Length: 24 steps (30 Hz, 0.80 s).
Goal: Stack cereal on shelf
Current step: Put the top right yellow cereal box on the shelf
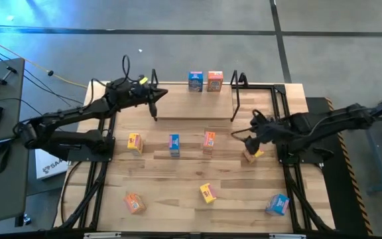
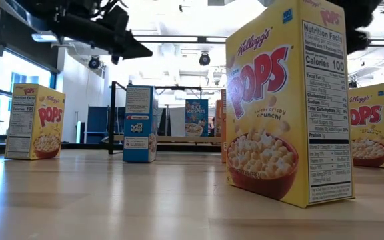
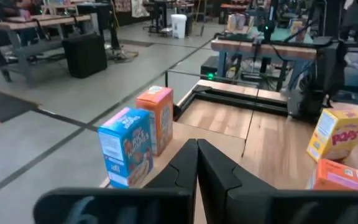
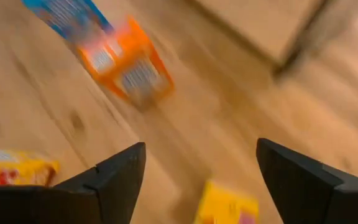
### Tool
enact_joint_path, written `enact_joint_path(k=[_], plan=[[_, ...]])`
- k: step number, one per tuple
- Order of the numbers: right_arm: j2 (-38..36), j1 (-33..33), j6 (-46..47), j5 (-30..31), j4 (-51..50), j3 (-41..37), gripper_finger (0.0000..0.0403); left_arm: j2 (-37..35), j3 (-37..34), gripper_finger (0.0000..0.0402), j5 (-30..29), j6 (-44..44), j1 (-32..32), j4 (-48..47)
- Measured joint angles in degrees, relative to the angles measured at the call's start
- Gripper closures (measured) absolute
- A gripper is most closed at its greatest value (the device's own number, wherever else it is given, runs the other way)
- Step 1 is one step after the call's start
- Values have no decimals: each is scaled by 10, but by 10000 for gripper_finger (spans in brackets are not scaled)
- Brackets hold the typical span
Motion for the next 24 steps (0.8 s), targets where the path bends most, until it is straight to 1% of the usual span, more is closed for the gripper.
enact_joint_path(k=[2,4,8,11,15,24], plan=[[33,16,69,-23,-62,26,106,-11,-10,401,-10,3,3,3],[61,27,120,-51,-102,36,106,-19,-20,401,-23,-1,9,1],[101,36,178,-97,-127,35,106,-20,-29,401,-25,-14,25,3],[115,31,191,-113,-130,27,106,-20,-33,401,-25,-13,33,3],[115,16,192,-114,-131,27,106,-20,-38,401,-22,-11,37,-2],[115,-10,172,-136,-129,27,107,-20,-38,401,-20,-6,38,-6]])
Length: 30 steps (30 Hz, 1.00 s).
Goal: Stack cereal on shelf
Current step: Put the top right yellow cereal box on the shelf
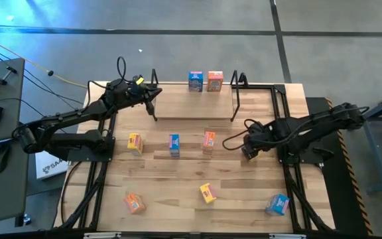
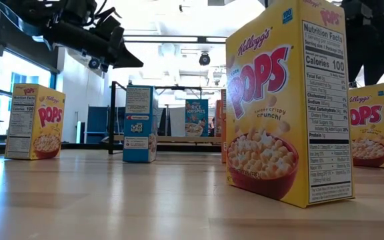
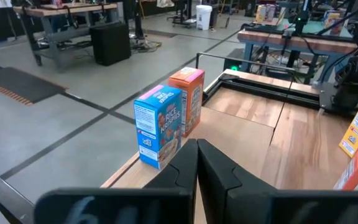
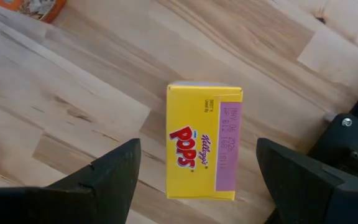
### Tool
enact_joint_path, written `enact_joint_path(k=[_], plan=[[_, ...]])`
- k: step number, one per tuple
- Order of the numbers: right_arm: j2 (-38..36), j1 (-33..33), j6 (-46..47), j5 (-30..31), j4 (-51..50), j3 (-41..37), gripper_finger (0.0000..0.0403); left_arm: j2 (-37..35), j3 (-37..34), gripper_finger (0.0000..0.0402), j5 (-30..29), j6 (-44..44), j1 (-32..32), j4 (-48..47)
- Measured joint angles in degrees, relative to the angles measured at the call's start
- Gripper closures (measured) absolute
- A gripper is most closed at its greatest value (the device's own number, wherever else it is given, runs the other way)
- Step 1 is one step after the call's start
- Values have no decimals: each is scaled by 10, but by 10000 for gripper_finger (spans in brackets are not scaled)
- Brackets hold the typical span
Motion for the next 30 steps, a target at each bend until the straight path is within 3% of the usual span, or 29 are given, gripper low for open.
enact_joint_path(k=[7,14,25,30], plan=[[0,-6,-10,-38,68,-49,107,0,0,401,0,0,0,-5],[0,-20,-4,-37,91,-68,113,0,0,401,0,1,0,-14],[0,-43,-31,-35,91,-68,202,0,0,401,0,5,2,-15],[0,-46,-45,-36,94,-68,221,0,0,401,0,2,2,-16]])
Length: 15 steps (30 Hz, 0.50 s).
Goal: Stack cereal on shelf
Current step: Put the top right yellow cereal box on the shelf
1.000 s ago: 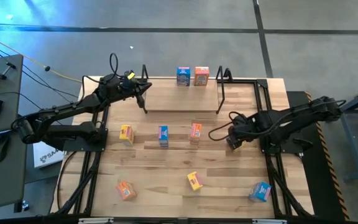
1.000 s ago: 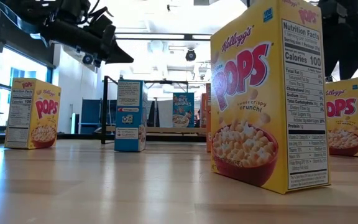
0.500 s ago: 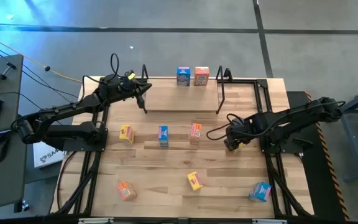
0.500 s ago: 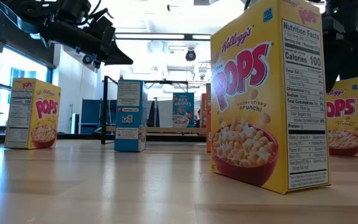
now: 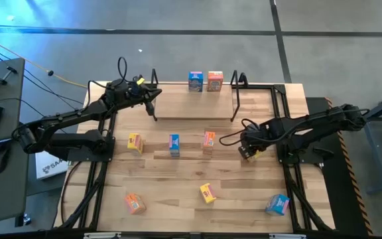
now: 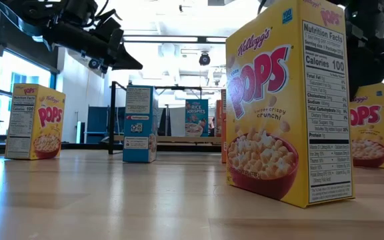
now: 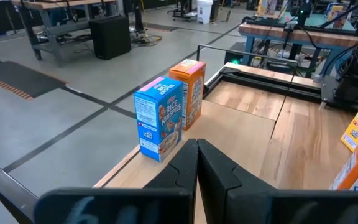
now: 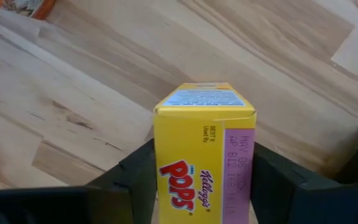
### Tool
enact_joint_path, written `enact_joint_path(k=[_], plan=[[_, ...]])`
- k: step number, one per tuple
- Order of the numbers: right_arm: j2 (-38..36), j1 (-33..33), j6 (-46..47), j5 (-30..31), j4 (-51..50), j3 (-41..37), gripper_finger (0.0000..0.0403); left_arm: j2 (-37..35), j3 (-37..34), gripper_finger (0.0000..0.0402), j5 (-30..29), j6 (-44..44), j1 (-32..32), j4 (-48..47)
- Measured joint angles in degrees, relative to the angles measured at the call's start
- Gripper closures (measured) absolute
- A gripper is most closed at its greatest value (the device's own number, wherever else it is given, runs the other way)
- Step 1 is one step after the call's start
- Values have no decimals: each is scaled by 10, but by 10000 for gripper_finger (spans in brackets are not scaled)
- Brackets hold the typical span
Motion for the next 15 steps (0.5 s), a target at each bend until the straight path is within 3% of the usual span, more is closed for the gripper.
enact_joint_path(k=[15], plan=[[0,-4,-67,-12,-1,89,223,0,0,401,0,-3,0,1]])
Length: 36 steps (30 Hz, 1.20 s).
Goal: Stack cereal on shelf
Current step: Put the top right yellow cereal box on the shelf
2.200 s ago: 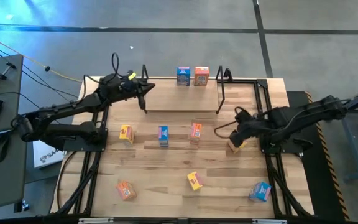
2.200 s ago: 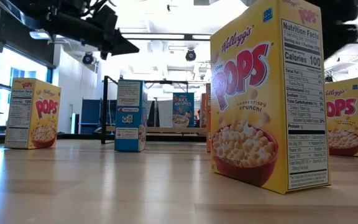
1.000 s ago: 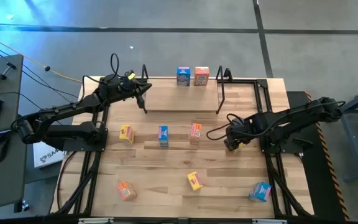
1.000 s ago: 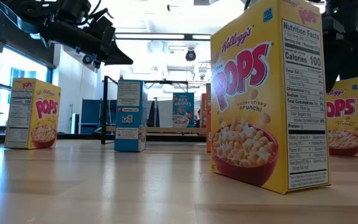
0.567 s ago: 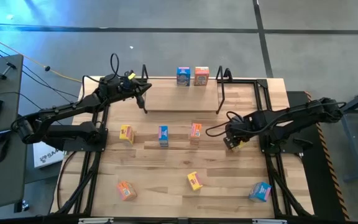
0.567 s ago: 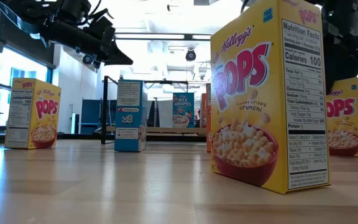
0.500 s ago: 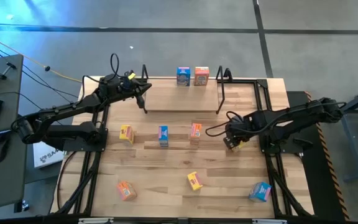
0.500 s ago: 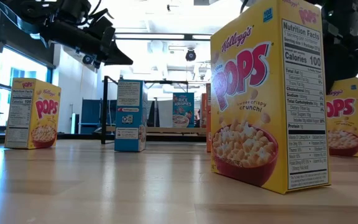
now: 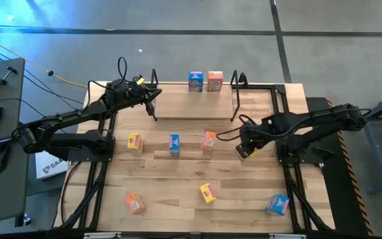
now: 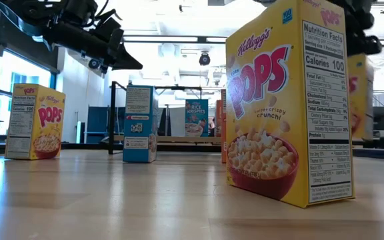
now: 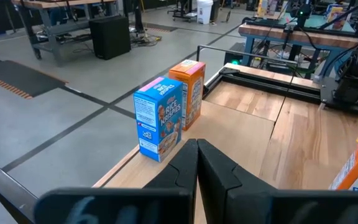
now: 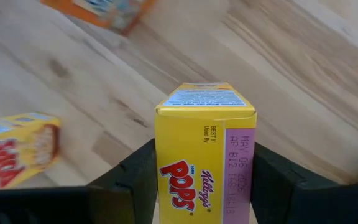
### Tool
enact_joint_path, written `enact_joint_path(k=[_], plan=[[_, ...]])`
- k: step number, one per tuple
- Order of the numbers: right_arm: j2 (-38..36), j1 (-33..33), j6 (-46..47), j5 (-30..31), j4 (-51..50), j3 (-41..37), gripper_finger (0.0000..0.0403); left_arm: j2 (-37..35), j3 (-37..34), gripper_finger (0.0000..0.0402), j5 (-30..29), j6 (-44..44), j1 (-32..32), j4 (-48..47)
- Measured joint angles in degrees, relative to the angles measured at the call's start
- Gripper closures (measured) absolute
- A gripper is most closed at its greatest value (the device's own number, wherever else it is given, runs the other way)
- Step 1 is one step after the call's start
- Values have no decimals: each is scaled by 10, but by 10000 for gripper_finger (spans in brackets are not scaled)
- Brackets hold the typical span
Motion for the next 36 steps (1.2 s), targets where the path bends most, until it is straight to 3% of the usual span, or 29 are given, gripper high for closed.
enact_joint_path(k=[7,13,19,26,36], plan=[[0,-10,-38,-4,20,70,224,0,0,401,0,0,0,0],[48,-45,-167,-8,39,175,224,0,0,401,10,-5,0,1],[175,-95,-381,-29,35,344,224,0,0,401,33,-14,0,15],[354,-173,-612,-63,-43,548,224,0,1,401,39,-14,0,18],[555,-272,-789,-62,-100,753,224,0,1,401,39,-10,0,0]])
